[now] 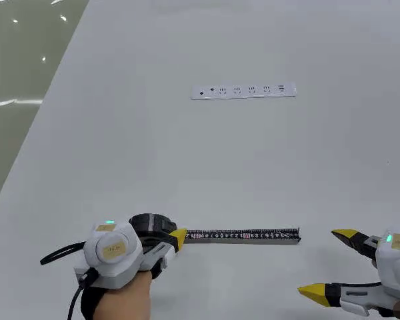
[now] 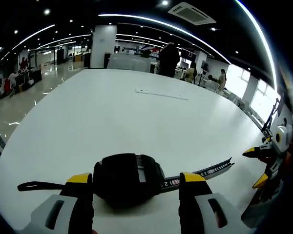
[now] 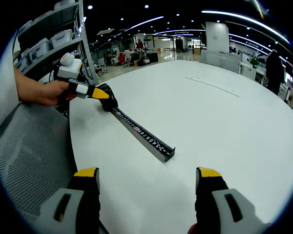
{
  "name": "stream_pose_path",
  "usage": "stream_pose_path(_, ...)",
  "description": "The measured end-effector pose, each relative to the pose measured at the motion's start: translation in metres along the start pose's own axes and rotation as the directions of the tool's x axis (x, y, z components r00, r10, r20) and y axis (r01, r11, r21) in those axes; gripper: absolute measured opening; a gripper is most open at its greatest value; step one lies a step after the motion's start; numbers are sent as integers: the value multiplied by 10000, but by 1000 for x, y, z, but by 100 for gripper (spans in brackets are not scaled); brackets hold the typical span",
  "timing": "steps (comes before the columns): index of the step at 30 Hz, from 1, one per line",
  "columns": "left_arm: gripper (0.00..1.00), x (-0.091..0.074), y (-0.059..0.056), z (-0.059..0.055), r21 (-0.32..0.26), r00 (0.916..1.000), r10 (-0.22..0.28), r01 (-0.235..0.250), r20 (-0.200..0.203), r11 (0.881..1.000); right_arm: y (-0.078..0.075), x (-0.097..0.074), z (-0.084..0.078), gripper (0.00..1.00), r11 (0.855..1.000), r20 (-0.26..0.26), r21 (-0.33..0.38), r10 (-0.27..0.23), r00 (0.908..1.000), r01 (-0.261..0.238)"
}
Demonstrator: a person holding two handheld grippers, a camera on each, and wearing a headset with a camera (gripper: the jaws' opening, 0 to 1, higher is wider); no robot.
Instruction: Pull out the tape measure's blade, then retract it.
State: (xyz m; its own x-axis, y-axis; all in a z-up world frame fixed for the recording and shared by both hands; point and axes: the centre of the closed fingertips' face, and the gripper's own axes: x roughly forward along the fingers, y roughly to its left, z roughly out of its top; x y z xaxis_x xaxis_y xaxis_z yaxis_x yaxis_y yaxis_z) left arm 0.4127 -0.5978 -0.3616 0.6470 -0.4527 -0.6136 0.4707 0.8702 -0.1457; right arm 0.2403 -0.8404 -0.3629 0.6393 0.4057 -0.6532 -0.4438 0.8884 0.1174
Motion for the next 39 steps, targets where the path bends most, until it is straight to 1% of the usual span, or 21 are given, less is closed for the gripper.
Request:
stream_pose_path(1, 67, 1, -1, -1, -10, 10000, -46, 46, -28, 10000, 0, 0, 0, 81, 10000, -3, -2, 33, 10000, -33)
stream_pose_path(6, 68, 5, 1, -1, -72, 10000, 77, -77, -18, 9999, -1, 2, 0, 81, 9999, -70, -44, 166, 9998, -167)
stream_pose_path(7, 67, 6, 2, -1, -168, 9999, 115, -116, -50, 9998, -2, 2, 0, 81, 9998, -97, -76, 183, 9998, -184)
stream_pose_path(11, 67, 7, 3, -3, -103, 9997, 217, -218, -150, 9997, -4, 3, 1, 81, 9997, -102, -105, 232, 9997, -233)
stream_pose_path(14, 67, 8, 4, -3, -369, 9995, 281, -286, -137, 9989, -4, 6, 2, 81, 9994, -122, -131, 325, 9994, -326)
stream_pose_path(17, 65, 9, 5, -5, -191, 9990, 367, -371, -239, 9991, -4, 8, 2, 80, 9988, -133, -177, 450, 9989, -453)
stream_pose_path(23, 64, 10, 6, -7, -211, 9985, 454, -460, -296, 9987, -4, 13, 4, 80, 9977, -147, -297, 612, 9980, -616)
stream_pose_path(24, 64, 11, 7, -8, -359, 9985, 459, -470, -290, 9983, -4, 14, 5, 79, 9970, -107, -326, 702, 9975, -705)
stream_pose_path(27, 64, 13, 9, -9, -441, 9980, 510, -527, -373, 9976, -4, 17, 6, 78, 9952, -85, -515, 825, 9966, -828)
stream_pose_path(29, 63, 14, 8, -10, -402, 9974, 553, -572, -464, 9976, -6, 19, 6, 76, 9940, -130, -691, 844, 9963, -851)
stream_pose_path(35, 62, 15, 10, -10, -389, 9961, 595, -621, -647, 9973, -10, 22, 9, 72, 9919, -24, -818, 970, 9953, -968)
stream_pose_path(39, 62, 15, 10, -11, -428, 9960, 570, -600, -684, 9973, -11, 25, 10, 65, 9876, -17, -1123, 1106, 9939, -1101)
